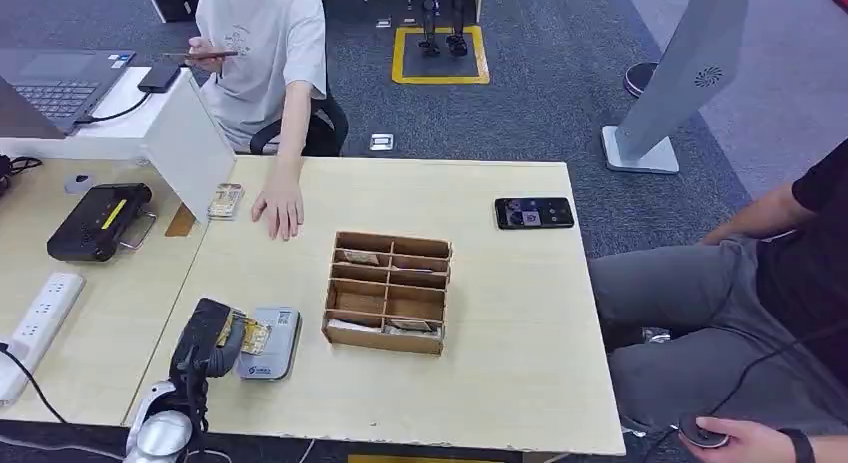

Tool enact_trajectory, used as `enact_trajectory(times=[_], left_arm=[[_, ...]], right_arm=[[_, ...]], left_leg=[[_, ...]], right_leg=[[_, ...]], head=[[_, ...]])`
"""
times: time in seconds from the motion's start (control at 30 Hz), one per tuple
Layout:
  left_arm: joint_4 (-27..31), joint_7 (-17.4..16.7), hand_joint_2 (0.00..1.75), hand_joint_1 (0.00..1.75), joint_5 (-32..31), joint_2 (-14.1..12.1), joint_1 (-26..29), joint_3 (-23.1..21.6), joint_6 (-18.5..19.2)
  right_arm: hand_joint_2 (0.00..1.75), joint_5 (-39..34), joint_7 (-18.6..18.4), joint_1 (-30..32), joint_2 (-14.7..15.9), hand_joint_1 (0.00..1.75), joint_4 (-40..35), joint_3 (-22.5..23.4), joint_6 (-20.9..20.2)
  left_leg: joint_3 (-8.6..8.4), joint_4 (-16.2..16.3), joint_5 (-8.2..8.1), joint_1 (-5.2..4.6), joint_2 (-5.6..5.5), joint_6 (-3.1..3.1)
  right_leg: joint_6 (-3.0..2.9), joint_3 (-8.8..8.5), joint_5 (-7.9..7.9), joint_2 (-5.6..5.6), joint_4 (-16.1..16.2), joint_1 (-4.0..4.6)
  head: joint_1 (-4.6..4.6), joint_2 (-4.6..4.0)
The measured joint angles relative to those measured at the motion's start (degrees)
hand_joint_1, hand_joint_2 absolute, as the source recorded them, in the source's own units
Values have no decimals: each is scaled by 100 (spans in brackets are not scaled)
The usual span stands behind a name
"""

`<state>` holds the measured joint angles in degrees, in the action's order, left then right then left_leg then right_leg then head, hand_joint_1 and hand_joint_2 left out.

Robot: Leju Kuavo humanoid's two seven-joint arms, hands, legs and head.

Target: Pass the card to the sensor for recognition and then transmit it.

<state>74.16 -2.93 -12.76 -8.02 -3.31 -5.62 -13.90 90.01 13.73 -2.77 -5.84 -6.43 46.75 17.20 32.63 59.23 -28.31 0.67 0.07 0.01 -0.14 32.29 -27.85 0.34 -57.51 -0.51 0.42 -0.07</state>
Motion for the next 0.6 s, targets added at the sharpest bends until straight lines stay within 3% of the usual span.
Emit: enact_trajectory(times=[0.33,0.6], left_arm=[[-50,-55,175,175,-13,4,61,0,122],[-389,-114,175,175,-782,85,93,-59,-100]], right_arm=[[175,0,24,-8,0,0,11,0,9],[175,0,-11,-12,0,0,11,-2,15]], left_leg=[[0,0,0,0,0,0],[-6,-1,0,-2,-3,0]], right_leg=[[0,-1,0,0,0,0],[1,-11,-1,-6,0,0]], head=[[-2,0],[-2,0]])
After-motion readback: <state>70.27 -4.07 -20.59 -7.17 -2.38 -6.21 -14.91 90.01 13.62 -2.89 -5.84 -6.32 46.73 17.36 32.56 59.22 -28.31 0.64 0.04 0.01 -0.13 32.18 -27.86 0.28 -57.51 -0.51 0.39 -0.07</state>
